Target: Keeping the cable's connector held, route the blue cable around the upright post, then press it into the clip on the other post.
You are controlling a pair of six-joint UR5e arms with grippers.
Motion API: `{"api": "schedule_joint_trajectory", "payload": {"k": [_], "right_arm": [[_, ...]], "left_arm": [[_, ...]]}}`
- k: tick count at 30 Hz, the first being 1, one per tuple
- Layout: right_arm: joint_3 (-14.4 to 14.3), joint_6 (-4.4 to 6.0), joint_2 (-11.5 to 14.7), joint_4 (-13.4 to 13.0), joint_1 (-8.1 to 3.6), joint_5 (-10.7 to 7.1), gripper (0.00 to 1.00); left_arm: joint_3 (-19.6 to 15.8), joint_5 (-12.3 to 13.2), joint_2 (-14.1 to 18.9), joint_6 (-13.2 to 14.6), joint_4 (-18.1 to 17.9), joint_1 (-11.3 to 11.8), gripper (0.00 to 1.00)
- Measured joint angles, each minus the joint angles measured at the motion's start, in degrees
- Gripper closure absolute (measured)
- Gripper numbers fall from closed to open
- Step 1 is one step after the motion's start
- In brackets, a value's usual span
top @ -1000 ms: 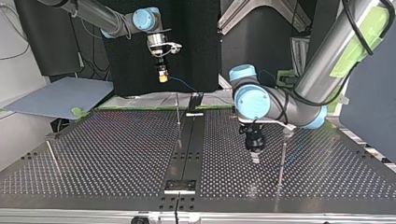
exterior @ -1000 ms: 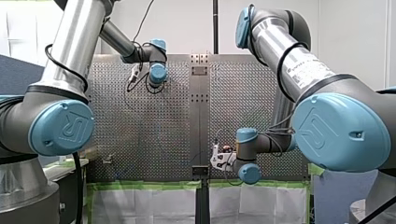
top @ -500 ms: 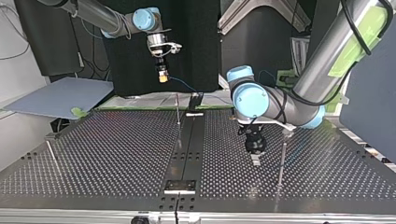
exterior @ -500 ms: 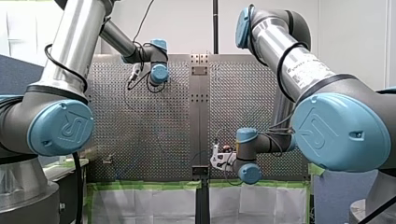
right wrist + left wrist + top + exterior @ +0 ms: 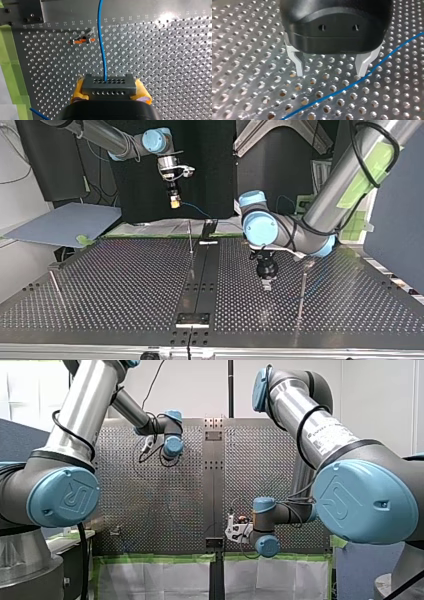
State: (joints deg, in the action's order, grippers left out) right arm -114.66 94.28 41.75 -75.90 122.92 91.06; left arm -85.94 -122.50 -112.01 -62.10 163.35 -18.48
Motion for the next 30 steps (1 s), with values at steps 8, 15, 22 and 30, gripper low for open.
{"api": "schedule_joint_trajectory", "payload": {"k": [8, 15, 22, 30], "right_arm": [[0.0, 0.10, 0.0, -0.2, 0.00, 0.05, 1.00], [0.0, 0.13, 0.0, -0.3, 0.00, 0.02, 1.00], [0.0, 0.13, 0.0, -0.4, 0.00, -0.01, 1.00], [0.0, 0.13, 0.0, -0.4, 0.00, -0.08, 1.00]], "left_arm": [[0.0, -0.4, -2.2, 0.8, 0.4, -0.6, 0.00], [0.0, -1.5, -4.2, 1.7, 0.2, -1.0, 0.00], [0.0, -2.5, -4.5, 2.7, -0.3, -0.8, 0.00], [0.0, -4.1, -7.7, 4.6, 0.1, -1.6, 0.00]]}}
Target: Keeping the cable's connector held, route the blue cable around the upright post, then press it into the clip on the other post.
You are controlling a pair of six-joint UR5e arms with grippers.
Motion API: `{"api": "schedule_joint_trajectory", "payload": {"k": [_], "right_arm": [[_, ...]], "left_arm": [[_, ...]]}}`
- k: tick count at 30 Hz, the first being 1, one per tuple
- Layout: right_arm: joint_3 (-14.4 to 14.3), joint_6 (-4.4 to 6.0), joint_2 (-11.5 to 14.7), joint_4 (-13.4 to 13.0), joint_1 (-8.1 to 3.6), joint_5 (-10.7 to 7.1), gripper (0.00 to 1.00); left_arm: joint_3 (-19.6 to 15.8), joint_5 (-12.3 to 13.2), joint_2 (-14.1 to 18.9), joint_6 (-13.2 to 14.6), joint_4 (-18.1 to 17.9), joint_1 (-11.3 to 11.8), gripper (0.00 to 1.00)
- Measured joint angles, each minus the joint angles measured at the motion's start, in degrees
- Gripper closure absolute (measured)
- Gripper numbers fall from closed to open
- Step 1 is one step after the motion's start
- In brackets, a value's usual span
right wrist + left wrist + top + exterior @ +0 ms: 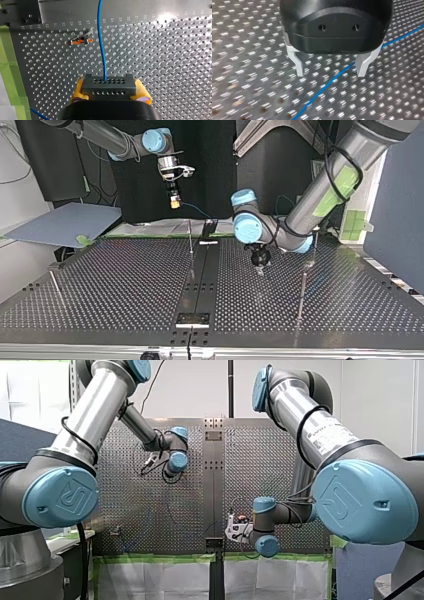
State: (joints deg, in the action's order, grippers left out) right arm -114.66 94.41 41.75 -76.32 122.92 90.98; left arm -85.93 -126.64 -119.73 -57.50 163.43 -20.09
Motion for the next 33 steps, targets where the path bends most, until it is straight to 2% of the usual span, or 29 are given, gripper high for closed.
{"api": "schedule_joint_trajectory", "payload": {"k": [8, 23, 33], "right_arm": [[0.0, 0.01, 0.0, -0.3, 0.00, 0.00, 1.00], [0.0, 0.06, 0.0, -0.6, 0.00, -0.32, 1.00], [0.0, 0.26, 0.0, -1.0, 0.00, -0.73, 1.00]], "left_arm": [[0.0, -3.1, -2.8, 3.3, -0.1, 0.1, 0.00], [0.0, -3.9, -3.2, 10.1, -1.4, -0.2, 0.00], [0.0, -6.6, -6.9, 13.0, -0.6, -1.0, 0.00]]}}
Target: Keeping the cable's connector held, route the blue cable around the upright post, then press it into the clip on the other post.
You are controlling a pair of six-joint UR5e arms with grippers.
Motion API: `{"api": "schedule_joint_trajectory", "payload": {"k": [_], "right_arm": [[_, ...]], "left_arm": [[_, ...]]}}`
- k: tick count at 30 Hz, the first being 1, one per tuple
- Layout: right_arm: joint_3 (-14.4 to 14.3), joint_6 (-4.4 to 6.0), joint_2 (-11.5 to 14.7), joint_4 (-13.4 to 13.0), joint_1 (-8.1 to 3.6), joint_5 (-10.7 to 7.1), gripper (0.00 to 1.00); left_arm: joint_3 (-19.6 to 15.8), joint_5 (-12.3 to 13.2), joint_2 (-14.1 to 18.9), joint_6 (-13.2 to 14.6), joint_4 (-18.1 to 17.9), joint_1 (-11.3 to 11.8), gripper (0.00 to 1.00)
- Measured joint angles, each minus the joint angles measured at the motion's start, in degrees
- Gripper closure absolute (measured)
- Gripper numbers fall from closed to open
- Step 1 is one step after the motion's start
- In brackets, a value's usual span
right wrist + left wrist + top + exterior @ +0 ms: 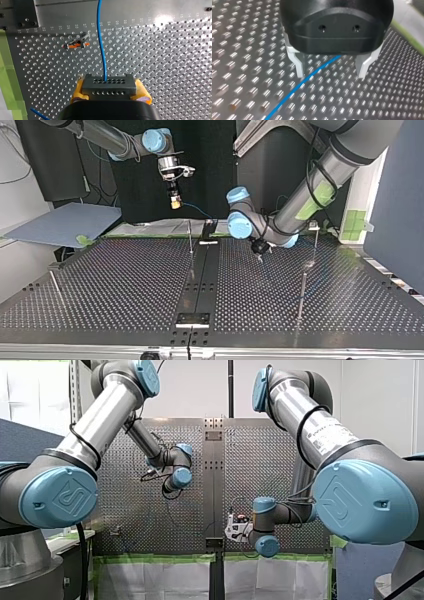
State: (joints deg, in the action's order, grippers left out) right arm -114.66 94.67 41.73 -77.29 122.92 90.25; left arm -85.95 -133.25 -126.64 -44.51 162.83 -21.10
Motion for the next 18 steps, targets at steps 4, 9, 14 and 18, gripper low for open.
{"api": "schedule_joint_trajectory", "payload": {"k": [4, 9, 14, 18], "right_arm": [[0.0, 0.00, 0.0, 0.0, 0.00, -0.04, 1.00], [0.0, 0.01, 0.0, 0.0, 0.00, -0.06, 1.00], [0.0, -0.04, 0.0, 0.0, 0.00, -0.06, 1.00], [0.0, -0.07, 0.0, 0.0, 0.00, -0.06, 1.00]], "left_arm": [[0.0, -0.7, -1.1, 0.5, 0.1, -0.3, 0.00], [0.0, -1.6, -2.9, 0.9, 0.7, -0.6, 0.00], [0.0, -2.6, -4.9, 0.7, 1.5, -1.3, 0.00], [0.0, -3.2, -6.4, 0.5, 1.6, -1.6, 0.00]]}}
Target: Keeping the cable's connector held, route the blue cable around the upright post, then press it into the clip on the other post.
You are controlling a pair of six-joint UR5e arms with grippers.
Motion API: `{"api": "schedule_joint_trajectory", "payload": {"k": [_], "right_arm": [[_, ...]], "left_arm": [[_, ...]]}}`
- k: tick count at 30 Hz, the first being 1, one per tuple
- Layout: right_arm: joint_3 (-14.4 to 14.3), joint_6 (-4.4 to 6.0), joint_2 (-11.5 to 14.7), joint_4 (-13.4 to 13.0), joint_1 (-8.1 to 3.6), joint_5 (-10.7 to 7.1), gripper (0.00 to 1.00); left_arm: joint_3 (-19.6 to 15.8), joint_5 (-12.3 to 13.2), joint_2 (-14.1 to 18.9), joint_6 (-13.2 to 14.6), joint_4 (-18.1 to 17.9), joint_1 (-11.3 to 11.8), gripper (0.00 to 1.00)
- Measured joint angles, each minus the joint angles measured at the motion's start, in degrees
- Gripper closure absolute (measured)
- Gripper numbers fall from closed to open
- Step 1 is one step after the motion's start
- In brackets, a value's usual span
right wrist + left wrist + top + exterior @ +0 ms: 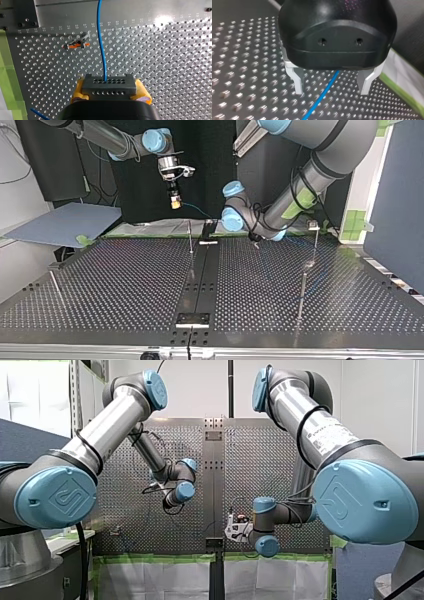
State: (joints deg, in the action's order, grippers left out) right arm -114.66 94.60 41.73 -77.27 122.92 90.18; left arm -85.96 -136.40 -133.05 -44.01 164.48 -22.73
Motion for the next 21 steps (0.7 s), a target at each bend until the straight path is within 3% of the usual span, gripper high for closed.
{"api": "schedule_joint_trajectory", "payload": {"k": [10, 21], "right_arm": [[0.0, -0.02, 0.0, 0.0, 0.00, 0.00, 1.00], [0.0, 0.06, 0.0, 0.2, -0.06, 0.00, 1.00]], "left_arm": [[0.0, -0.6, -1.9, -1.5, 1.5, -0.1, 0.00], [0.0, 1.4, -5.8, -6.2, 3.4, -1.8, 0.00]]}}
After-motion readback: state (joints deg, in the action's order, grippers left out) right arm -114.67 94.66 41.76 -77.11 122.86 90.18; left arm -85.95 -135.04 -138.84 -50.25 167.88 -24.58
